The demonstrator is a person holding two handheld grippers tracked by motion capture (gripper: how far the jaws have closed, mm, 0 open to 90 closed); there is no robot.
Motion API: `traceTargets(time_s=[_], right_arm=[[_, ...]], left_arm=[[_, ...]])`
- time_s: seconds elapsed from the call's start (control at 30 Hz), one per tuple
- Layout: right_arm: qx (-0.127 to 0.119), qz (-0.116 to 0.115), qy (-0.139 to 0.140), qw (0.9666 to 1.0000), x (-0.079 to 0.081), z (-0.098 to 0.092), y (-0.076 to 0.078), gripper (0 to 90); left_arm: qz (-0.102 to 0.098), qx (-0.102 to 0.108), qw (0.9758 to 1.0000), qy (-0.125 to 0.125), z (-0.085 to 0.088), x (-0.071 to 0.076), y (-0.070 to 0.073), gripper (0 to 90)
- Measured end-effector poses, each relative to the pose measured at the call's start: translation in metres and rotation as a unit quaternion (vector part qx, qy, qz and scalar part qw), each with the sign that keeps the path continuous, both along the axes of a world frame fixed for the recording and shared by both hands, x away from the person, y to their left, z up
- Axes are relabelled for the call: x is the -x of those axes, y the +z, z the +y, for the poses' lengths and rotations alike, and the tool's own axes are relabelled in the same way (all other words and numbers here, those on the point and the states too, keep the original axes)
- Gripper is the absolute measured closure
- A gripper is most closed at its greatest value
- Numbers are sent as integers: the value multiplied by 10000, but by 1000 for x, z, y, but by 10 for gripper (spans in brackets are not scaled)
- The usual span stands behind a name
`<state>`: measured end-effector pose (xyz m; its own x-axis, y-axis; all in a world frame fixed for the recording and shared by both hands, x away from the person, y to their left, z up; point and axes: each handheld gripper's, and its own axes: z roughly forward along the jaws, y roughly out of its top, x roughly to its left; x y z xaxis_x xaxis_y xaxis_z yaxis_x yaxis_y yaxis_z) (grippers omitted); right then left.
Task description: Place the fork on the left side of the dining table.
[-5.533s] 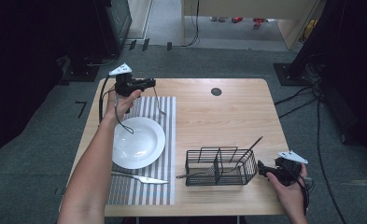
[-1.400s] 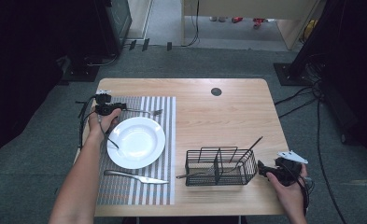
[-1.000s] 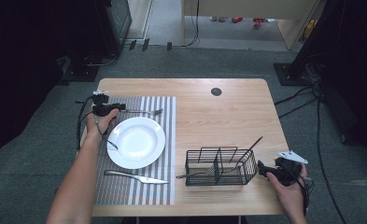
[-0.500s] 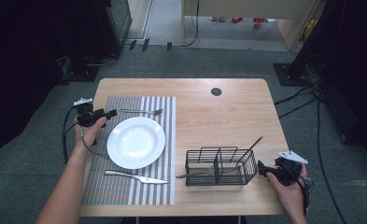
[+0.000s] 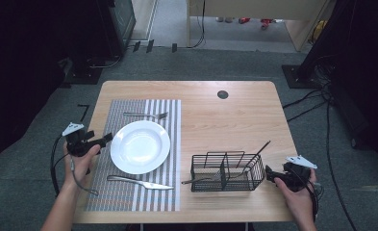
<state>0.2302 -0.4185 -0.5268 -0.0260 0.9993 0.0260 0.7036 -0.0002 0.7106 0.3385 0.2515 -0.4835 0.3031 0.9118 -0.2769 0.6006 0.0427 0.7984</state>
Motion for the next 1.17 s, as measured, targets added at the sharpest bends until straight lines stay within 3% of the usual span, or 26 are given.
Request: traceTargets(time_s=[0.13, 0.3, 0.47, 0.57, 0.6, 0.7, 0.87, 0.93, 1.03, 1.17], right_arm=[[0, 7, -3, 10000, 0, 0, 0, 4], [-1, 8, -4, 10000, 0, 0, 0, 4], [1, 7, -5, 10000, 0, 0, 0, 4], [1, 7, -3, 10000, 0, 0, 0, 4], [0, 7, -4, 10000, 0, 0, 0, 4], [1, 7, -3, 10000, 0, 0, 0, 5], [3, 7, -3, 10000, 0, 0, 0, 4], [2, 6, -3, 10000, 0, 0, 0, 4], [-3, 11, -7, 10000, 0, 0, 0, 4], [5, 6, -2, 10000, 0, 0, 0, 4]], left_arm=[[-22, -124, 9999, 41, -1, 25, -3, 88], [-18, -29, 9999, 151, 6, 61, -10, 84], [-52, -359, 9993, 100, 3, 89, -12, 83], [-7, -445, 9990, 18, -3, 101, -14, 83], [-43, -606, 9981, 37, -6, 105, -14, 83], [-81, -662, 9978, 55, -7, 113, -13, 83], [58, -845, 9964, 49, -12, 121, -24, 83], [78, -1083, 9941, 59, -14, 122, -30, 83], [72, -1249, 9921, 105, -18, 123, -33, 84], [78, -1257, 9920, 91, -20, 123, -33, 83]])
